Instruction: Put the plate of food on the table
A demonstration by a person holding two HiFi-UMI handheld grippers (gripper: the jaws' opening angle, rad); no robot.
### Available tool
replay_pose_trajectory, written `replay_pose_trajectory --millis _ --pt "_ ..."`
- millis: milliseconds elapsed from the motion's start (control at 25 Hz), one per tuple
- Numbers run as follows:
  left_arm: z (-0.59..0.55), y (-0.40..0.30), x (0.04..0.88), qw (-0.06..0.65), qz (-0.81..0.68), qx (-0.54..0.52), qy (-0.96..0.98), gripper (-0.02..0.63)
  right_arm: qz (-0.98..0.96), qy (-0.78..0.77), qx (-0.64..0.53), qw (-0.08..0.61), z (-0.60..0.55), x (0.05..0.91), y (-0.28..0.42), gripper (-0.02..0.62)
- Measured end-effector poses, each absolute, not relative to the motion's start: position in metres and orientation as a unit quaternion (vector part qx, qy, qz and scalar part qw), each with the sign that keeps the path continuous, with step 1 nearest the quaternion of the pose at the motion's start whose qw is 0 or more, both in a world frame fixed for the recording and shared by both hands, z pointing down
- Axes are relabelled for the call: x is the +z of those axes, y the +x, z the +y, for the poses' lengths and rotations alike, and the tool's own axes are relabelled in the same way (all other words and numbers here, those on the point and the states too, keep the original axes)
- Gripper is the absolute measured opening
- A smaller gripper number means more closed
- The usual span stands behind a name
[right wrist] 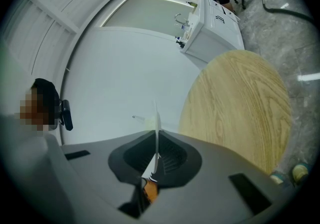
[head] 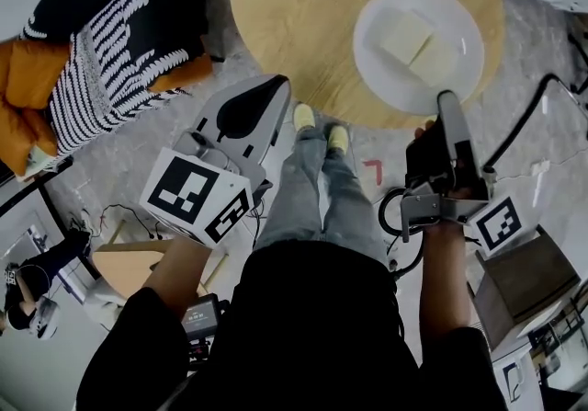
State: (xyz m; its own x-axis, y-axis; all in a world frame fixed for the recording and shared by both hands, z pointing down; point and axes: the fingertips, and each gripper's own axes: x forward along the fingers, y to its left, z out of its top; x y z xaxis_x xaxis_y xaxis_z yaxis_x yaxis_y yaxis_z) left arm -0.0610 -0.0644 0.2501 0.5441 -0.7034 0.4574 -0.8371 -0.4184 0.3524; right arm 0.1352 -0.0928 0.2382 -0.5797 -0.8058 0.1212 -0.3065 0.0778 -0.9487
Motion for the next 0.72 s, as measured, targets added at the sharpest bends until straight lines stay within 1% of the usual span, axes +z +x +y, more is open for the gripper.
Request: replay_pose_trajectory --millis 720 --pt "-0.086 -0.058 0.295 0.309 -0.457 0.138 0.822 0.008 0.683 -0.404 -0.566 0.223 -0.117 0.280 0.140 0.020"
